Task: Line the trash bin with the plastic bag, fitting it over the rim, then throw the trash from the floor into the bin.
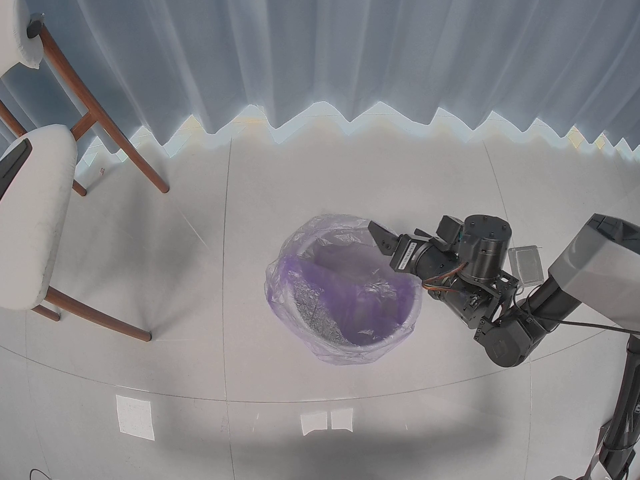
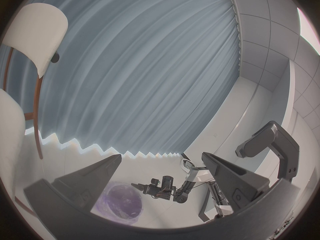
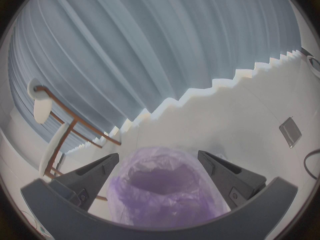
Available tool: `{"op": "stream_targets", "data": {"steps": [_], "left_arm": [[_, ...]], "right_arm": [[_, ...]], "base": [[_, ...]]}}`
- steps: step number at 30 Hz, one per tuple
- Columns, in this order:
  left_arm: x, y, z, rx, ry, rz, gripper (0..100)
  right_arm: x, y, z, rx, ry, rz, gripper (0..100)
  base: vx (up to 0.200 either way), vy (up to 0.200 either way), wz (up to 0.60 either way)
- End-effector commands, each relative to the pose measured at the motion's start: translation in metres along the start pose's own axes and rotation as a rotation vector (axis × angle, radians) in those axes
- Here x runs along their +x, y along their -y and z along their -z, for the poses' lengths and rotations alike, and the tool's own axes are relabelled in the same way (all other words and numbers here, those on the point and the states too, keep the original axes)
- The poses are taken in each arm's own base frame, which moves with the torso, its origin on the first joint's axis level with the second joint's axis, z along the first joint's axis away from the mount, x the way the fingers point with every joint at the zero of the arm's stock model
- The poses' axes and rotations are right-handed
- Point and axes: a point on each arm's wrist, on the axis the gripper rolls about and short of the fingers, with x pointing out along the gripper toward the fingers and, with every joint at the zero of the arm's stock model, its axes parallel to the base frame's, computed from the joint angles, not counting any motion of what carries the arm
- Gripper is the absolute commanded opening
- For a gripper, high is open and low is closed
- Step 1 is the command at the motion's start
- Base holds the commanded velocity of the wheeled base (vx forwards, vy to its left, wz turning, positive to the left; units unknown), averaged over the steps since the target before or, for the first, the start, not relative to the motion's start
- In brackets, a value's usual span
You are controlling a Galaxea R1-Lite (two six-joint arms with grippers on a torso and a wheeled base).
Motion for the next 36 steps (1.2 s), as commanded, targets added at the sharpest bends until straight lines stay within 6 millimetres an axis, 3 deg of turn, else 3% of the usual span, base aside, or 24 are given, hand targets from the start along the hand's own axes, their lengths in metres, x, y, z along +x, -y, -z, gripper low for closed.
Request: {"op": "stream_targets", "data": {"steps": [1, 4, 7, 9, 10, 13, 15, 17, 19, 22, 23, 25, 27, 28, 29, 31, 33, 36], "left_arm": [[0.000, -0.002, 0.007, -0.022, -0.022, 0.007, 100], [0.003, -0.007, 0.020, -0.081, -0.086, 0.003, 100], [0.012, -0.017, 0.038, -0.180, -0.201, -0.014, 100], [0.016, -0.024, 0.052, -0.240, -0.280, -0.035, 100], [0.022, -0.034, 0.071, -0.308, -0.374, -0.060, 100], [0.033, -0.052, 0.115, -0.424, -0.551, -0.099, 100], [0.039, -0.060, 0.134, -0.470, -0.624, -0.117, 100], [0.045, -0.074, 0.163, -0.529, -0.726, -0.160, 100], [0.047, -0.086, 0.185, -0.567, -0.781, -0.195, 100], [0.047, -0.091, 0.194, -0.578, -0.795, -0.209, 100], [0.048, -0.104, 0.220, -0.607, -0.835, -0.238, 100], [0.048, -0.108, 0.228, -0.611, -0.841, -0.241, 100], [0.046, -0.114, 0.251, -0.609, -0.837, -0.231, 100], [0.046, -0.114, 0.251, -0.609, -0.837, -0.231, 100], [0.051, -0.123, 0.266, -0.591, -0.809, -0.214, 100], [0.054, -0.127, 0.273, -0.583, -0.791, -0.208, 100], [0.060, -0.142, 0.293, -0.559, -0.711, -0.196, 100], [0.056, -0.150, 0.311, -0.626, -0.714, -0.232, 100]], "right_arm": [[-0.009, 0.019, -0.003, 0.034, 0.056, 0.021, 100], [-0.045, 0.013, -0.039, 0.172, 0.115, 0.000, 100], [-0.082, 0.005, -0.061, 0.296, 0.100, -0.054, 100], [-0.102, 0.006, -0.064, 0.341, 0.053, -0.061, 100], [-0.119, 0.011, -0.064, 0.398, 0.008, -0.056, 100], [-0.142, 0.037, -0.061, 0.527, -0.050, -0.005, 100], [-0.149, 0.052, -0.060, 0.560, -0.066, 0.017, 100], [-0.160, 0.079, -0.056, 0.599, -0.094, 0.076, 100], [-0.173, 0.096, -0.042, 0.640, -0.171, 0.105, 100], [-0.180, 0.101, -0.036, 0.657, -0.205, 0.114, 100], [-0.194, 0.108, -0.028, 0.676, -0.250, 0.112, 100], [-0.197, 0.109, -0.028, 0.683, -0.250, 0.107, 100], [-0.209, 0.110, -0.015, 0.699, -0.294, 0.118, 100], [-0.209, 0.110, -0.015, 0.699, -0.294, 0.118, 100], [-0.210, 0.114, -0.008, 0.711, -0.311, 0.139, 100], [-0.208, 0.117, -0.006, 0.719, -0.312, 0.151, 100], [-0.202, 0.130, -0.002, 0.749, -0.279, 0.182, 100], [-0.198, 0.138, 0.006, 0.793, -0.265, 0.199, 100]], "base": [[0.000, 0.000, 0.00], [0.000, 0.000, 0.00], [0.000, 0.000, 0.00], [0.000, 0.000, 0.00], [0.000, 0.000, 0.00], [0.000, 0.000, 0.00], [0.000, 0.000, 0.00], [0.000, 0.000, 0.00], [0.000, 0.000, 0.00], [0.000, 0.000, 0.00], [0.000, 0.000, 0.00], [0.000, 0.000, 0.00], [0.000, 0.000, 0.00], [0.000, 0.000, 0.00], [0.000, 0.000, 0.00], [0.000, 0.000, 0.00], [0.000, 0.000, 0.00], [-0.200, 0.000, 0.00]]}}
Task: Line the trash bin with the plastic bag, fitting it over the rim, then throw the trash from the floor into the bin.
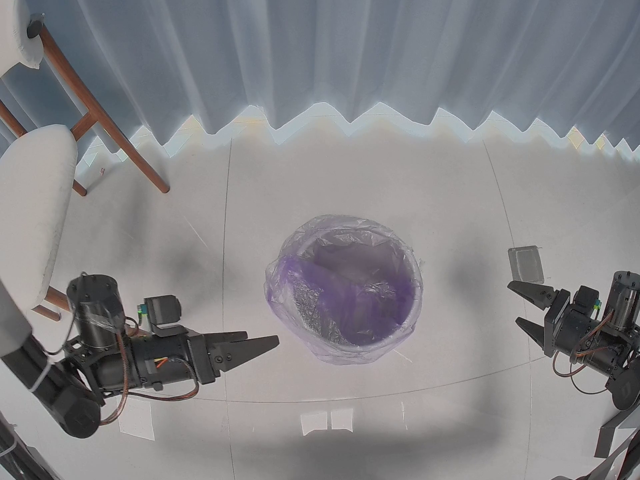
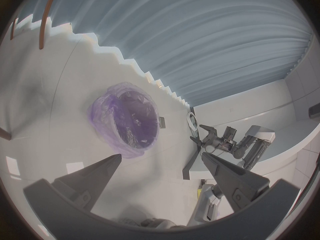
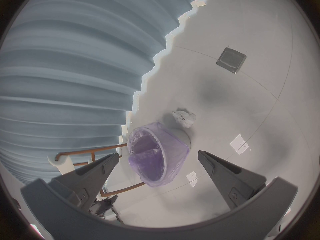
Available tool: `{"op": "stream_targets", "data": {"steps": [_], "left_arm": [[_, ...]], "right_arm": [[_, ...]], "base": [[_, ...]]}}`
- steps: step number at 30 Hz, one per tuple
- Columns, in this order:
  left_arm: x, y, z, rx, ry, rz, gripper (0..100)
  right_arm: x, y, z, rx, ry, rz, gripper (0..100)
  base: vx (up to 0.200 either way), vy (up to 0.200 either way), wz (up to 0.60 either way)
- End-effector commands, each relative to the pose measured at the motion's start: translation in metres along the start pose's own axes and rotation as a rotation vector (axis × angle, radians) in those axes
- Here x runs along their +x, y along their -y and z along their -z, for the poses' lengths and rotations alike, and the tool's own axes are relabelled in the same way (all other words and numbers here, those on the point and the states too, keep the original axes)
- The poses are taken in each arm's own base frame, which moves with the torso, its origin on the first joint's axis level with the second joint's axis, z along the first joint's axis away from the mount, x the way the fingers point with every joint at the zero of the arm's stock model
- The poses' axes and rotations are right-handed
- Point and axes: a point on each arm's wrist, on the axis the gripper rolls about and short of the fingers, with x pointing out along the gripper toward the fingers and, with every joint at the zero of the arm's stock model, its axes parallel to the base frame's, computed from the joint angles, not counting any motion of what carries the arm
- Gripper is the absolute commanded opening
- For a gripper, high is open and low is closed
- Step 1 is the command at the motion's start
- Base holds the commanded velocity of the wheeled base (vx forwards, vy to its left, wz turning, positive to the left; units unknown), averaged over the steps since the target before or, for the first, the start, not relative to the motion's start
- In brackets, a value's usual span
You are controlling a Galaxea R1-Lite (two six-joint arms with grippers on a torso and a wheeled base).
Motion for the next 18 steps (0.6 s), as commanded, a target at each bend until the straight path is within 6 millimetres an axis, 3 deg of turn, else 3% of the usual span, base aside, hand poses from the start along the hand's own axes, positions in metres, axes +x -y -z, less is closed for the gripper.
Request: {"op": "stream_targets", "data": {"steps": [1, 13, 18], "left_arm": [[0.036, -0.069, 0.065, -0.211, -0.145, -0.097, 100], [0.038, -0.071, 0.065, -0.206, -0.137, -0.094, 100], [0.036, -0.071, 0.054, -0.265, -0.091, -0.096, 100]], "right_arm": [[0.003, 0.045, 0.007, 0.150, -0.005, 0.084, 100], [0.012, 0.050, 0.008, 0.204, 0.015, 0.089, 100], [0.019, 0.043, 0.019, 0.094, -0.037, 0.076, 100]], "base": [[-0.200, 0.000, 0.00], [-0.200, 0.000, 0.00], [0.000, 0.000, 0.00]]}}
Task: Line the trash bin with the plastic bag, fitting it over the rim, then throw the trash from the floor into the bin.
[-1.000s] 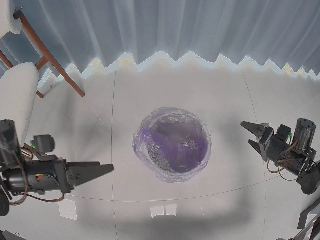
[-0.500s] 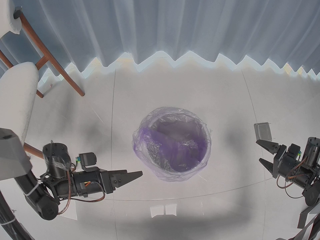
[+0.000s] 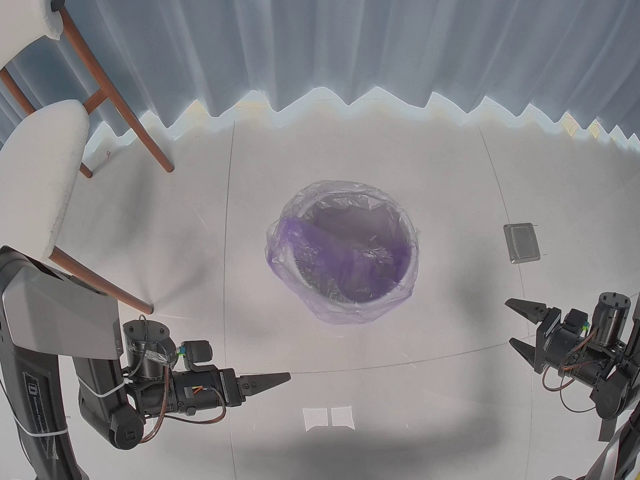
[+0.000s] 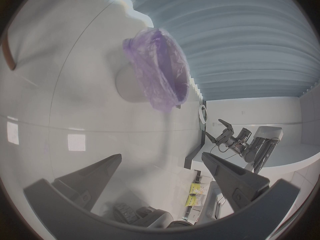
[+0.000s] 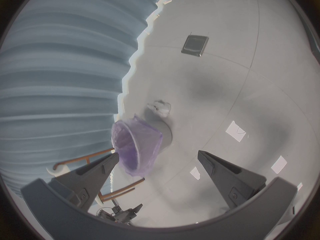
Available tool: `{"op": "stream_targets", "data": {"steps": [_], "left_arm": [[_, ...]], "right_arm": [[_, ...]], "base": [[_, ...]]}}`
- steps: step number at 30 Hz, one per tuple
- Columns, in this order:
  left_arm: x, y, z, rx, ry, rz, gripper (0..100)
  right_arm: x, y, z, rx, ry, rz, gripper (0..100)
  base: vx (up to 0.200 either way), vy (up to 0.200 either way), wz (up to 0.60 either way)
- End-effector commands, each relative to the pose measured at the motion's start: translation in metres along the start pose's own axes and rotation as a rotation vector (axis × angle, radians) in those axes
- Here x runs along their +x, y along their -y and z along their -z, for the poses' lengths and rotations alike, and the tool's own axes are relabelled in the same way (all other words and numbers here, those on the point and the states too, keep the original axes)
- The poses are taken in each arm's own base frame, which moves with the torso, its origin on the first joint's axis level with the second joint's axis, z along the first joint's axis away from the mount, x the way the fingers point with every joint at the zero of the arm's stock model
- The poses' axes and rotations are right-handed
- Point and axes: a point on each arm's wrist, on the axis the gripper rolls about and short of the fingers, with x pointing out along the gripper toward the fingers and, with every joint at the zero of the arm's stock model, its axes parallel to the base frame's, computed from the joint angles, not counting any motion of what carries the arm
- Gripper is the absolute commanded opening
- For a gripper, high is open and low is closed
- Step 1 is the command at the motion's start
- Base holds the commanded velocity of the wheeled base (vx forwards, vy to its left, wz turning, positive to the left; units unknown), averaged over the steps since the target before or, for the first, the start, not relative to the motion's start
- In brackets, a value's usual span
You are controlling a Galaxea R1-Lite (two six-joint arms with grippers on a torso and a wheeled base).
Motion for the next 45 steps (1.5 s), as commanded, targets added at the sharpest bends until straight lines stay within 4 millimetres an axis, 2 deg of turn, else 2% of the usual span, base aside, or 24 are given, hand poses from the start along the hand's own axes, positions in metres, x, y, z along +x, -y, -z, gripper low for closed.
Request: {"op": "stream_targets", "data": {"steps": [1, 5, 7, 8, 11, 15, 18, 20, 23, 26, 29, 33, 39, 41, 42, 45], "left_arm": [[0.000, -0.003, -0.005, -0.052, 0.022, -0.004, 100], [-0.001, -0.010, -0.017, -0.157, 0.072, -0.005, 100], [-0.001, -0.011, -0.020, -0.174, 0.083, -0.003, 100], [-0.001, -0.016, -0.029, -0.212, 0.119, 0.000, 100], [0.000, -0.018, -0.039, -0.277, 0.150, 0.015, 100], [0.000, -0.015, -0.045, -0.320, 0.170, 0.035, 100], [-0.001, -0.006, -0.047, -0.301, 0.170, 0.055, 100], [-0.002, 0.004, -0.048, -0.289, 0.171, 0.077, 100], [-0.005, 0.008, -0.051, -0.276, 0.184, 0.089, 100], [-0.006, 0.008, -0.052, -0.275, 0.188, 0.089, 100], [-0.006, 0.008, -0.053, -0.275, 0.189, 0.088, 100], [-0.011, 0.015, -0.057, -0.259, 0.205, 0.104, 100], [-0.016, 0.022, -0.061, -0.238, 0.228, 0.121, 100], [-0.019, 0.025, -0.064, -0.231, 0.237, 0.129, 100], [-0.022, 0.029, -0.065, -0.221, 0.246, 0.137, 100], [-0.026, 0.033, -0.068, -0.210, 0.257, 0.147, 100]], "right_arm": [[0.005, 0.002, 0.012, -0.075, -0.044, 0.015, 100], [0.014, 0.010, 0.018, -0.196, -0.020, 0.093, 100], [0.017, 0.010, 0.019, -0.205, -0.018, 0.102, 100], [0.026, 0.010, 0.022, -0.208, -0.020, 0.102, 100], [0.033, 0.013, 0.021, -0.208, 0.012, 0.126, 100], [0.040, 0.005, 0.012, -0.226, 0.126, 0.130, 100], [0.041, -0.006, 0.006, -0.233, 0.200, 0.103, 100], [0.035, -0.018, 0.000, -0.228, 0.247, 0.057, 100], [0.014, -0.056, -0.021, -0.095, 0.344, -0.155, 100], [0.002, -0.082, -0.029, -0.016, 0.308, -0.324, 100], [0.001, -0.087, -0.030, -0.024, 0.313, -0.347, 100], [0.007, -0.104, -0.022, -0.088, 0.285, -0.410, 100], [0.011, -0.140, -0.031, -0.206, 0.337, -0.547, 100], [0.008, -0.151, -0.030, -0.214, 0.340, -0.597, 100], [0.000, -0.163, -0.029, -0.216, 0.344, -0.652, 100], [-0.009, -0.179, -0.029, -0.207, 0.324, -0.731, 100]], "base": [[0.000, 0.000, 0.00], [0.000, 0.000, 0.00], [0.000, 0.000, 0.00], [0.000, 0.000, -0.60], [0.000, 0.000, -0.60], [0.000, 0.000, -0.60], [0.000, 0.000, -0.60], [0.000, 0.000, -0.60], [0.000, 0.000, -0.40], [0.000, 0.000, 0.00], [0.000, 0.000, 0.00], [0.000, 0.000, 0.00], [0.000, 0.000, 0.00], [0.000, 0.000, 0.00], [0.000, 0.000, 0.00], [0.000, 0.000, 0.00]]}}
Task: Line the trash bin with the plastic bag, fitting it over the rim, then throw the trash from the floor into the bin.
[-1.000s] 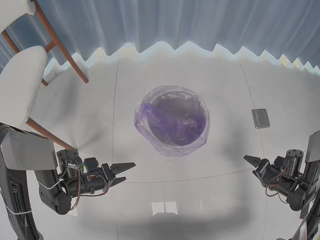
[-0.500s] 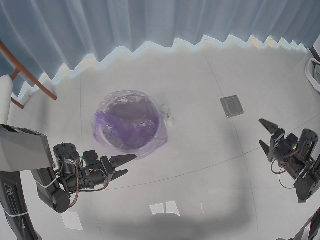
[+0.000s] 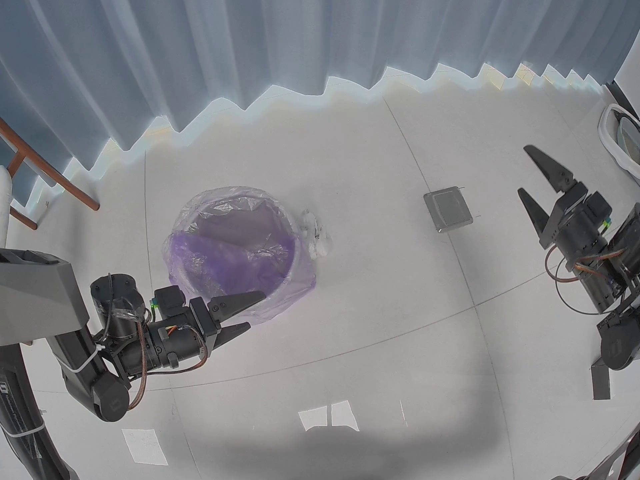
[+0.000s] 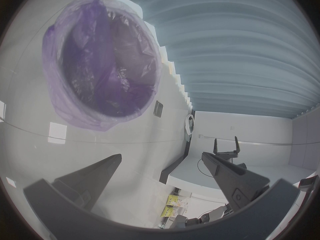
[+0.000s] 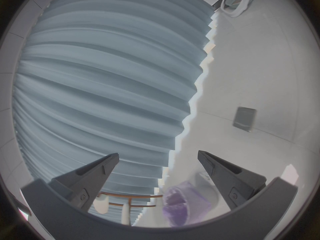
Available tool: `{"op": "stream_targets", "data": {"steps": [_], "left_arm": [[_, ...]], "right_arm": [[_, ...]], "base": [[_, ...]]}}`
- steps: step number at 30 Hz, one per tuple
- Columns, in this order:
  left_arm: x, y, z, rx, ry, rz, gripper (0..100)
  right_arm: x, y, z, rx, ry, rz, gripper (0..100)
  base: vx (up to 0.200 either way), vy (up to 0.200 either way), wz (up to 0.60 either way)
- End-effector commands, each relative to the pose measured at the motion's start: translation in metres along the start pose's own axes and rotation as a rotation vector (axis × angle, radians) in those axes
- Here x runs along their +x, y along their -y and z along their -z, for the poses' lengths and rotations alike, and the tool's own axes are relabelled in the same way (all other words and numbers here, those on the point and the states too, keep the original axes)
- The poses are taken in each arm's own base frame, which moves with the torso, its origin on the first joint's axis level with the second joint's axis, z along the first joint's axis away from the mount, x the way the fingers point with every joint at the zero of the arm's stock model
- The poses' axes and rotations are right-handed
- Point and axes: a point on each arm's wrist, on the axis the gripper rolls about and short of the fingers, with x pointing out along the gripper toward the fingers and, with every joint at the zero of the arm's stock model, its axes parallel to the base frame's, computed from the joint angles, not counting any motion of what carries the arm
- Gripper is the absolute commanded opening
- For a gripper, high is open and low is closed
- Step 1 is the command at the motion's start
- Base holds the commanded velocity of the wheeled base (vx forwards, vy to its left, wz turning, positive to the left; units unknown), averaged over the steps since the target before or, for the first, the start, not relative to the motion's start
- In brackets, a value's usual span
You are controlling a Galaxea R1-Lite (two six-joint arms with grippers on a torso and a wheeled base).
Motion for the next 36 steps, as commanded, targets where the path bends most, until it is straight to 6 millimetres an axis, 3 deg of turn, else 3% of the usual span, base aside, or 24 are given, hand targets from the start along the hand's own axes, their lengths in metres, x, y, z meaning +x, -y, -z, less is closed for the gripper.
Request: {"op": "stream_targets", "data": {"steps": [1, 3, 11, 13, 25, 28, 30, 32, 36], "left_arm": [[-0.007, 0.015, -0.006, 0.033, 0.029, 0.037, 100], [-0.008, 0.016, -0.006, 0.035, 0.029, 0.040, 100], [-0.010, 0.016, -0.011, 0.041, 0.049, 0.040, 100], [-0.011, 0.018, -0.011, 0.044, 0.051, 0.043, 100], [-0.011, 0.018, -0.011, 0.045, 0.052, 0.042, 100], [-0.011, 0.018, -0.011, 0.050, 0.052, 0.041, 100], [-0.010, 0.015, -0.010, 0.052, 0.050, 0.032, 100], [-0.009, 0.005, -0.010, 0.033, 0.048, 0.006, 100], [0.001, -0.017, -0.005, -0.008, 0.018, -0.042, 100]], "right_arm": [[0.003, -0.041, -0.009, 0.014, 0.018, -0.178, 100], [0.003, -0.055, -0.013, 0.053, -0.018, -0.254, 100], [-0.004, -0.071, -0.015, 0.147, -0.154, -0.355, 100], [-0.006, -0.083, -0.006, 0.165, -0.207, -0.405, 100], [-0.005, -0.089, 0.003, 0.182, -0.247, -0.432, 100], [-0.007, -0.087, 0.004, 0.178, -0.248, -0.419, 100], [-0.012, -0.073, -0.001, 0.167, -0.221, -0.360, 100], [-0.021, -0.041, -0.019, 0.147, -0.146, -0.221, 100], [-0.035, 0.004, -0.012, 0.191, -0.154, -0.020, 100]], "base": [[0.000, 0.000, 0.00], [0.000, 0.000, 0.00], [0.000, 0.000, 0.07], [0.000, 0.000, 0.60], [0.000, 0.000, 0.60], [0.000, 0.000, 0.00], [0.000, 0.000, 0.00], [0.000, 0.000, 0.00], [0.000, 0.000, 0.00]]}}
